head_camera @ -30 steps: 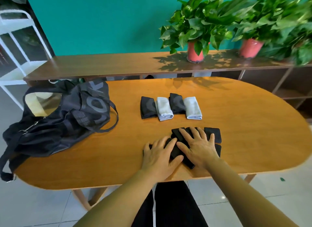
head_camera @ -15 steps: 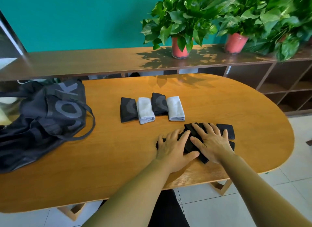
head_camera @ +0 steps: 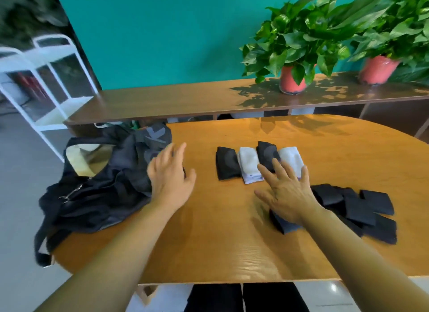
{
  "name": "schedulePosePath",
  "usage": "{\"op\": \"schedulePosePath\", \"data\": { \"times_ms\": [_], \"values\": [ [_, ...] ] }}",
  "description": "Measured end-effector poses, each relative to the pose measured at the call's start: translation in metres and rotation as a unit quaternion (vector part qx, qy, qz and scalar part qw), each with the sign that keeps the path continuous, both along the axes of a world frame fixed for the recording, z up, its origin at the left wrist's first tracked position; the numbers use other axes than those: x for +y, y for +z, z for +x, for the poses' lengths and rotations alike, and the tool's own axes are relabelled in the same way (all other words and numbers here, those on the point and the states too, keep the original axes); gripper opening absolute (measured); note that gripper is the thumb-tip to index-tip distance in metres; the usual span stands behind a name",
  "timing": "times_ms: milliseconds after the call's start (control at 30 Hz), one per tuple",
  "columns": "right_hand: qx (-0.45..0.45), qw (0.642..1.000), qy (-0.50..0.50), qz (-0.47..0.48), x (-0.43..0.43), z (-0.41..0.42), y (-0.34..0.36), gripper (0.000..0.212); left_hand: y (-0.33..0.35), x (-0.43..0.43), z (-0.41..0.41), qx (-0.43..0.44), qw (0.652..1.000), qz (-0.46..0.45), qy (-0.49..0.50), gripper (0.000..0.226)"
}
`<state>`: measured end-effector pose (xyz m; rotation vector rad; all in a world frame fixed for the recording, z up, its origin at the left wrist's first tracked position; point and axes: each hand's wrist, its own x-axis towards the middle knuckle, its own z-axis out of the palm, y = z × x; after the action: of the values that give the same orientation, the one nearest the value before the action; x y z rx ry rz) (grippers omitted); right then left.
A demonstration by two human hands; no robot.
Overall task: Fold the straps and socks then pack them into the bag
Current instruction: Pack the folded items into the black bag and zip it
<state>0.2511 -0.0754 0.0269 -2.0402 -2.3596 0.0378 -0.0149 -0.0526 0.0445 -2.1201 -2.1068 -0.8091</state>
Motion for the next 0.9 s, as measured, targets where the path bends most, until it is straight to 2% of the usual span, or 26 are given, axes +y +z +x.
{"op": "schedulePosePath", "data": {
  "times_ms": [100,167,233,300,367,433,533,600,767,900],
  "values": [
    [0.019,0.998,0.061,0.001,0.007,-0.06,-0.002,0.072,0.016,-0.005,-0.085,0.01,0.988,-0.006,0.157,0.075],
    [0.028,0.995,0.096,-0.004,0.012,-0.098,-0.004,0.077,0.022,-0.009,-0.133,0.04,0.966,-0.08,0.242,0.08],
    [0.041,0.992,0.12,-0.02,0.018,-0.132,-0.004,0.07,0.023,-0.014,-0.169,0.085,0.938,-0.184,0.281,0.07],
    [0.06,0.988,0.135,-0.031,0.022,-0.16,-0.002,0.068,0.015,-0.021,-0.191,0.111,0.933,-0.24,0.244,0.041],
    [0.079,0.986,0.144,-0.036,0.025,-0.181,0.0,0.067,0.004,-0.026,-0.2,0.101,0.946,-0.244,0.185,0.027],
    [0.084,0.985,0.144,-0.04,0.027,-0.195,0.002,0.066,-0.008,-0.027,-0.199,0.096,0.957,-0.218,0.166,0.03],
    [0.078,0.986,0.139,-0.042,0.027,-0.202,0.005,0.067,-0.008,-0.021,-0.199,0.153,0.963,-0.137,0.173,0.041],
    [0.076,0.987,0.134,-0.035,0.028,-0.201,0.007,0.066,-0.005,-0.015,-0.209,0.167,0.961,-0.154,0.156,0.05],
    [0.074,0.989,0.124,-0.033,0.029,-0.202,0.013,0.067,-0.002,0.0,-0.218,0.208,0.948,-0.218,0.102,0.025],
    [0.074,0.988,0.127,-0.041,0.029,-0.204,0.014,0.068,-0.009,0.011,-0.216,0.235,0.94,-0.231,0.092,0.026]
  ]
}}
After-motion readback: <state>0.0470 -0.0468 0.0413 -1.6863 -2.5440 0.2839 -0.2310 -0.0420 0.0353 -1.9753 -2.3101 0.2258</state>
